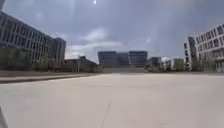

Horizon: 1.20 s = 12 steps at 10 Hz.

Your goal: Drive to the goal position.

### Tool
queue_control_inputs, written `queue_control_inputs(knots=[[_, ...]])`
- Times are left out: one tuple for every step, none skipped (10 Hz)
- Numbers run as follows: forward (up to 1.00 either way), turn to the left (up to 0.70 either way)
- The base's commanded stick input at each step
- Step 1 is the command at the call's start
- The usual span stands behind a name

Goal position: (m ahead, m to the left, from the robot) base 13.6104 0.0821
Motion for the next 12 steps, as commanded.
queue_control_inputs(knots=[[1.00, -0.12], [1.00, -0.30], [1.00, -0.11], [1.00, 0.00], [1.00, 0.00], [1.00, 0.00], [1.00, 0.00], [1.00, 0.00], [1.00, 0.00], [1.00, 0.00], [1.00, 0.00], [1.00, 0.00]])
